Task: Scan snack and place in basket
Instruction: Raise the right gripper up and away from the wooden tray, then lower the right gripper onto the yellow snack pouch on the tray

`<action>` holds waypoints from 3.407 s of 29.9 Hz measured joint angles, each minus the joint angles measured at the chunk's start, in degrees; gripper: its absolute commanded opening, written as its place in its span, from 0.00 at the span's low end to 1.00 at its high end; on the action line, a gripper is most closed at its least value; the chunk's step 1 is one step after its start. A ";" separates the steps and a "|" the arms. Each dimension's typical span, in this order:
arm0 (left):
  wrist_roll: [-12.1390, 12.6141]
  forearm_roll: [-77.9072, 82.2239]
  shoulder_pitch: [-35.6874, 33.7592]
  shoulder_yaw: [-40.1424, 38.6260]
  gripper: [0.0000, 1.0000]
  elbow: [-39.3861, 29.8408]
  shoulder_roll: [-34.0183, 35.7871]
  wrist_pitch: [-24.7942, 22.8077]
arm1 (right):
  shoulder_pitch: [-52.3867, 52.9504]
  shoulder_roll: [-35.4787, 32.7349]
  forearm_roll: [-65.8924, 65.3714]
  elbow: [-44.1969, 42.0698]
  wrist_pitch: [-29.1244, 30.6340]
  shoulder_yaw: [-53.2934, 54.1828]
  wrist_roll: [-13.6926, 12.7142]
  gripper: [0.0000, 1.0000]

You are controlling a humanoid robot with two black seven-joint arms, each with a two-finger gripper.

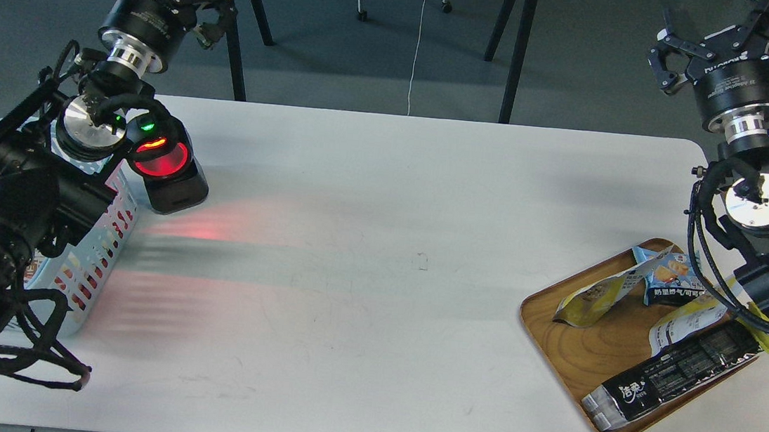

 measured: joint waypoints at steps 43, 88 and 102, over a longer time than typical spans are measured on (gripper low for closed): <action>0.04 0.01 -0.09 0.00 1.00 -0.54 0.72 0.00 | 48.37 -13.22 -70.50 40.25 -8.78 -65.94 4.27 0.95; -0.15 0.00 -0.01 0.00 1.00 -0.53 1.52 0.00 | 46.15 -24.35 -116.60 48.51 -20.38 -87.28 4.24 0.43; -0.20 0.00 0.20 0.00 1.00 -0.53 1.67 0.00 | 45.85 -23.82 -118.68 47.05 -20.35 -87.27 4.24 0.00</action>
